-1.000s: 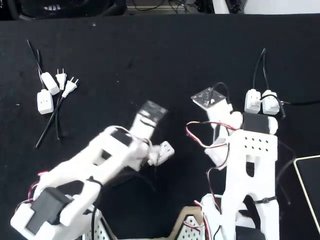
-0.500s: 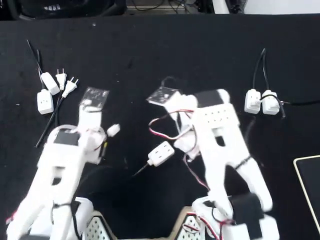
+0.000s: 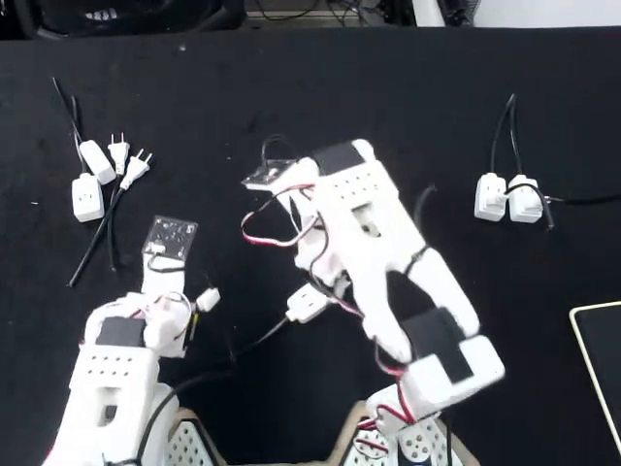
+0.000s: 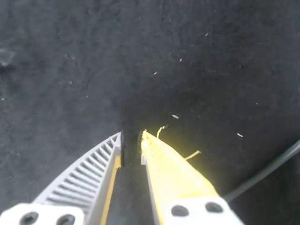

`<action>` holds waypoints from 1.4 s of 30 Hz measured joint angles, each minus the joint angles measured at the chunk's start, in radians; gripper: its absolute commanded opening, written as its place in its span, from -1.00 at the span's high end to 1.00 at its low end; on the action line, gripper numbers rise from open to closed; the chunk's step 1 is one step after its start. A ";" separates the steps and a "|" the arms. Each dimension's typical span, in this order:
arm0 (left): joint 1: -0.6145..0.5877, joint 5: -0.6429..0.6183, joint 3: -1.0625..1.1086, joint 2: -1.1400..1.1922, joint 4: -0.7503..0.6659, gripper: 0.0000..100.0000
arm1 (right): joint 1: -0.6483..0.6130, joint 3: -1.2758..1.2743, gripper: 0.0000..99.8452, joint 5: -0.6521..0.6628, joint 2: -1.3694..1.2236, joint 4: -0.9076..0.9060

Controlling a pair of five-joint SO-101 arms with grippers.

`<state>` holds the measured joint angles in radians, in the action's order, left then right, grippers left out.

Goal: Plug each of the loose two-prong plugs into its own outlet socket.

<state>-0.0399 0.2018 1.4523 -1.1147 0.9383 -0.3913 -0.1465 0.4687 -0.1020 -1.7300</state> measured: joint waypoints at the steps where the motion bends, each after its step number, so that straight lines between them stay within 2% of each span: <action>1: 0.005 -0.002 0.014 -0.012 -0.005 0.84 | 0.002 0.017 0.98 -0.008 -0.026 0.000; 8: 0.008 -0.003 0.025 -0.052 -0.011 0.84 | -0.005 0.094 0.98 -0.049 -0.163 -0.002; 22: 0.008 -0.003 0.025 -0.054 -0.011 0.84 | 0.014 0.121 0.98 -0.054 -0.175 -0.002; 34: 0.008 -0.003 0.025 -0.054 -0.011 0.84 | 0.017 0.150 0.98 -0.158 -0.270 -0.005; 42: 0.008 -0.003 0.025 -0.054 -0.011 0.84 | 0.063 0.215 0.98 -0.203 -0.295 -0.005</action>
<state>-0.0322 0.1987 1.4768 -1.1684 0.9275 -0.3284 0.0683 0.2662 -0.3966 -1.7346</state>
